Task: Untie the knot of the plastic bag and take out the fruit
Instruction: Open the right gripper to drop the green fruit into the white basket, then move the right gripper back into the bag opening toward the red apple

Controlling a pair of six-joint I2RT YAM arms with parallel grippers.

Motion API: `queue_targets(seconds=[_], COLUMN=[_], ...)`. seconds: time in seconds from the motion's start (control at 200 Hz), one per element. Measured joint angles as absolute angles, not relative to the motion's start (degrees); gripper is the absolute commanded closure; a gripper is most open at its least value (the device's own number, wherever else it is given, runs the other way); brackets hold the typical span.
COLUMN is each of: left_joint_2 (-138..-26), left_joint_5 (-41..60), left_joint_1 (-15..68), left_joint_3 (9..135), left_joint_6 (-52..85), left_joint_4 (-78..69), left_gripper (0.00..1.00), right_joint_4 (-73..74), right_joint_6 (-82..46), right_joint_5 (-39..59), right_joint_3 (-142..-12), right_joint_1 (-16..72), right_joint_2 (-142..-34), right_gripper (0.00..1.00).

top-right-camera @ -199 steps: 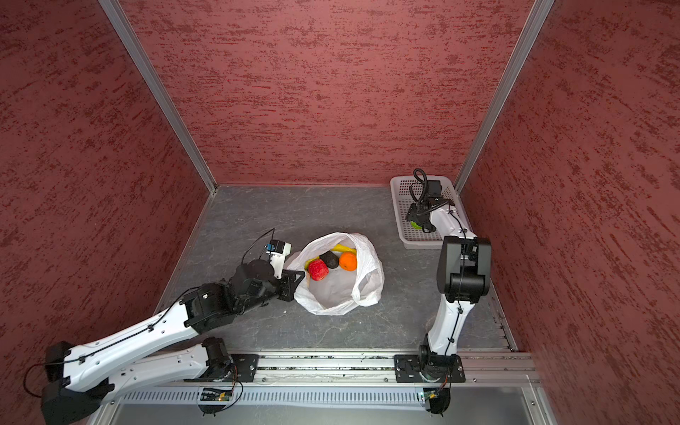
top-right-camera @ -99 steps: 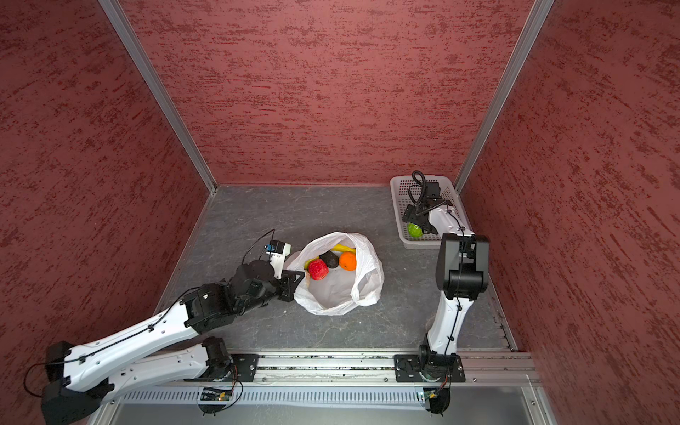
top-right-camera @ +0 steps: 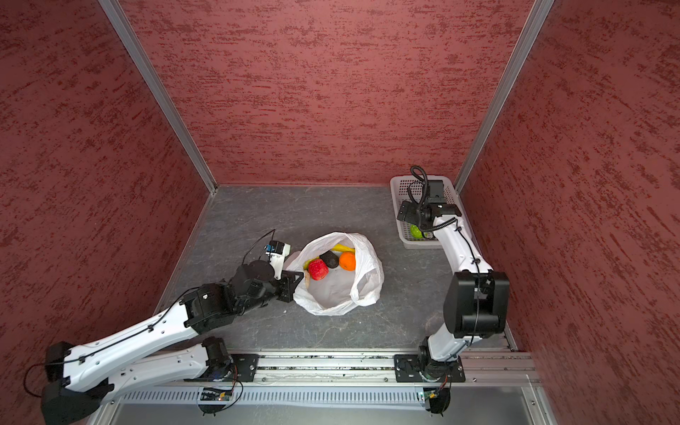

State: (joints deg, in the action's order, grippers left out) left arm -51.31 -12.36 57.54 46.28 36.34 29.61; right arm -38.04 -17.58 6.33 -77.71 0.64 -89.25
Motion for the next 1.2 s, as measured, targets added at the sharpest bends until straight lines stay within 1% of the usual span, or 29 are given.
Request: queue_targets(seconds=[0.26, 0.461, 0.791, 1.077, 1.202], left_joint_2=[-51.44, -51.55, -52.07, -52.07, -52.07], left_joint_5=[-12.53, -12.82, -13.58, -13.56, -13.58], left_joint_1=[57.47, 57.28, 56.84, 56.01, 55.88], left_joint_3=[46.35, 46.63, 47.16, 47.86, 48.14], left_joint_6=[36.32, 36.32, 36.58, 36.80, 36.82], left_joint_4=[29.67, 29.69, 30.00, 30.11, 30.09], left_gripper=[1.00, 1.00, 1.00, 1.00, 1.00], right_joint_4=[-42.52, -44.07, -44.51, -43.86, -42.63], right_joint_6=[-20.21, -23.97, -28.53, -27.68, -26.15], right_joint_5=[10.96, 13.08, 12.82, 8.43, 6.90], right_joint_3=[-75.77, -75.79, -76.12, -72.66, -69.58], right_joint_1=[11.00, 22.15, 41.01, 51.00, 53.32], right_joint_2=[-75.29, -69.69, -68.16, -69.49, -71.53], right_gripper=[0.01, 0.01, 0.02, 0.02, 0.05])
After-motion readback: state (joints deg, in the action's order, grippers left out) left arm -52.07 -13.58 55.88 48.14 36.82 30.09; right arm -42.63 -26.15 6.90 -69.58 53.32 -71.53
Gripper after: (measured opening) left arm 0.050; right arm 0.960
